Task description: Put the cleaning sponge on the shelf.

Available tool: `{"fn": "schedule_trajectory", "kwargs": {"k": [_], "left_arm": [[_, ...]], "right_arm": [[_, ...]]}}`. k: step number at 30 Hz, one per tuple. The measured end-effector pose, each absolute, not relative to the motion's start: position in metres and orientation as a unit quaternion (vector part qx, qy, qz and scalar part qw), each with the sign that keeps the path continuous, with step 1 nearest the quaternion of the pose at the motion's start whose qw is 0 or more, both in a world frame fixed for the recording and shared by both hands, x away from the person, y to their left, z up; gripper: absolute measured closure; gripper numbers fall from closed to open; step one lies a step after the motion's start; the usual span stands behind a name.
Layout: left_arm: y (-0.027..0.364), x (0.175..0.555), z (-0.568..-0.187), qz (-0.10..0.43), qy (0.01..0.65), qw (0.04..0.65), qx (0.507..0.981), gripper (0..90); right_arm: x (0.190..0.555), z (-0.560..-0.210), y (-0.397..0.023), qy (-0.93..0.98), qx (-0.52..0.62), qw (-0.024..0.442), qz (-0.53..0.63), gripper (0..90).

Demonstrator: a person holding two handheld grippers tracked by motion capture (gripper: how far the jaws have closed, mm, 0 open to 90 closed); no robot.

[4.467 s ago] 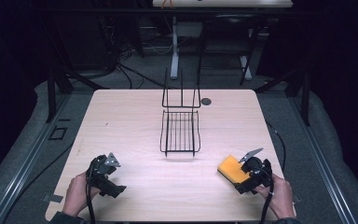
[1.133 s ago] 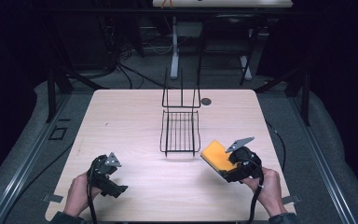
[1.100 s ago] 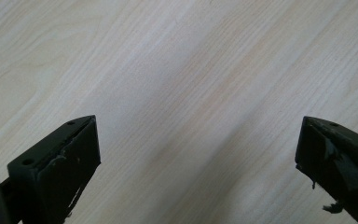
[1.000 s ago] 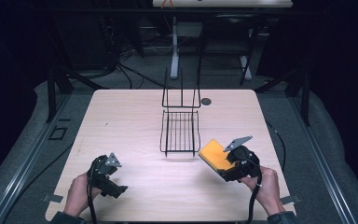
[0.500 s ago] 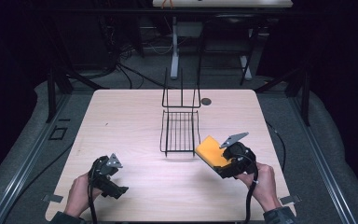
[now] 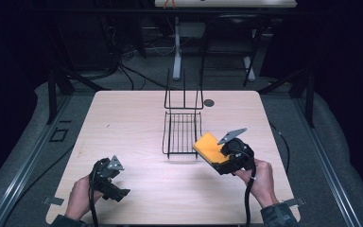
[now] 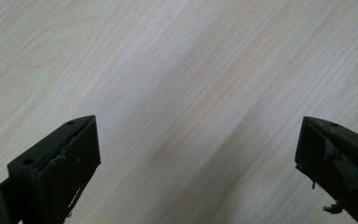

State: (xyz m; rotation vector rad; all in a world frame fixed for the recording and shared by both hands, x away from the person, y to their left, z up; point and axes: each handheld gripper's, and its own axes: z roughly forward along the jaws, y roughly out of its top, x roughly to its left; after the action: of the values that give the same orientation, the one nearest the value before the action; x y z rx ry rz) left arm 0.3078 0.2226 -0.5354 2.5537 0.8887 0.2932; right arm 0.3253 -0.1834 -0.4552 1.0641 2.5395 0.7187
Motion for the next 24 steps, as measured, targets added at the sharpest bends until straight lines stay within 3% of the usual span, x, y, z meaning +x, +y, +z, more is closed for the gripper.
{"fn": "schedule_trajectory", "kwargs": {"k": [24], "left_arm": [[0.222, 0.307, -0.534, 0.109, 0.318, 0.215, 0.917, 0.3]], "right_arm": [[0.354, -0.461, -0.151, 0.878, 0.367, 0.166, 0.257, 27.4]]}}
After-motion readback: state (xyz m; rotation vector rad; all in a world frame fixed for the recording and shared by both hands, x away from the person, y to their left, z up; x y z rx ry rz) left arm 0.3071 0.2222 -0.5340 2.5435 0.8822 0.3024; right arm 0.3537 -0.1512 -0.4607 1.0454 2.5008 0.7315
